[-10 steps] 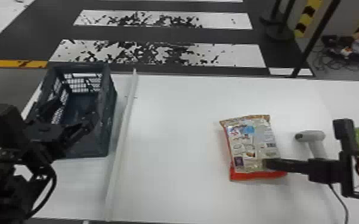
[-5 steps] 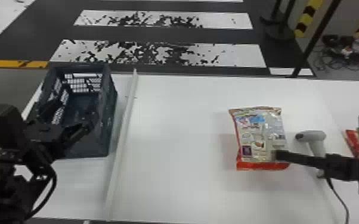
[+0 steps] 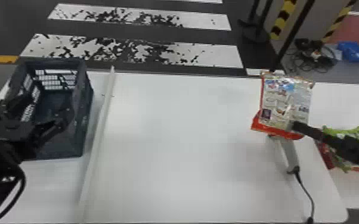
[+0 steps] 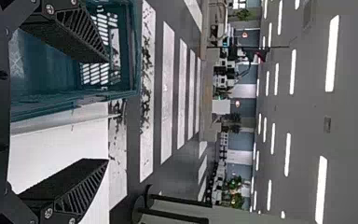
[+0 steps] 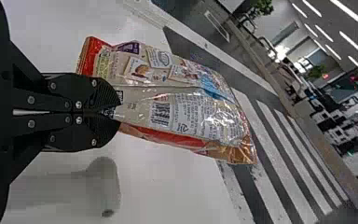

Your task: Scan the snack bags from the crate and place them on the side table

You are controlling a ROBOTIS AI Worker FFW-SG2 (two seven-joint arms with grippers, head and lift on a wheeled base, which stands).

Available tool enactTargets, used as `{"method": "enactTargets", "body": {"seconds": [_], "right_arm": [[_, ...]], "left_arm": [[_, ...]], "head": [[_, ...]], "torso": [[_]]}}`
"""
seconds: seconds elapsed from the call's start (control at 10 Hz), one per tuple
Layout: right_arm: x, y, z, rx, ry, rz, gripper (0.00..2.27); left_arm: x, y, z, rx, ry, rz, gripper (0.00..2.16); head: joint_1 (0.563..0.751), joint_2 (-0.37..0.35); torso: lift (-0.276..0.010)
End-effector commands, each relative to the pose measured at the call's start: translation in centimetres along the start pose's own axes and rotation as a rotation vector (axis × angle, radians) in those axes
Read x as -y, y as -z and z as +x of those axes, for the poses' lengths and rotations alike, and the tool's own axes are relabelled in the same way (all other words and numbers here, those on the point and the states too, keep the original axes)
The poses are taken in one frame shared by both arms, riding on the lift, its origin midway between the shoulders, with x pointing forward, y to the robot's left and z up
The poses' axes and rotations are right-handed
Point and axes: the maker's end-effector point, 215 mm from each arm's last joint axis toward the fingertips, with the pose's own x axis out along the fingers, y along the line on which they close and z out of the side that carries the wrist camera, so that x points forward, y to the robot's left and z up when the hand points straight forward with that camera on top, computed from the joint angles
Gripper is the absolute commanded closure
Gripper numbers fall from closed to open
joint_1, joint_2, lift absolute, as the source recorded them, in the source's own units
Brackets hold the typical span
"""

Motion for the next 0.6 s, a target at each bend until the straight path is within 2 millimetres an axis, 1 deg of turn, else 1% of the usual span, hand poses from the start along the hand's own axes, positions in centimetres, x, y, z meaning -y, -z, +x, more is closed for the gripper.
{"method": "enactTargets", "body": {"seconds": [0.0,0.1,0.2,0.3,0.5], "right_arm": [[3.6,-2.8,-1.7,0.09,0.09,0.011,2.25],[6.8,-4.4,-2.9,0.154,0.186,0.016,2.25],[10.2,-5.7,-4.3,0.219,0.276,0.033,2.25],[13.2,-7.3,-5.6,0.304,0.345,0.035,2.25],[18.7,-9.1,-8.5,0.425,0.491,0.073,2.25]], "left_arm": [[0.4,0.1,0.1,-0.002,0.004,-0.002,0.12],[0.5,0.1,0.2,-0.002,0.007,-0.002,0.12],[0.5,0.3,0.2,-0.007,0.006,-0.002,0.12],[0.4,0.4,0.1,-0.012,0.003,-0.002,0.12],[0.4,0.7,0.1,-0.017,0.003,-0.001,0.12]], "head": [[0.695,-0.149],[0.695,-0.193],[0.695,-0.214],[0.695,-0.262],[0.695,-0.35]], "torso": [[-0.094],[-0.094],[-0.094],[-0.094],[-0.094]]}}
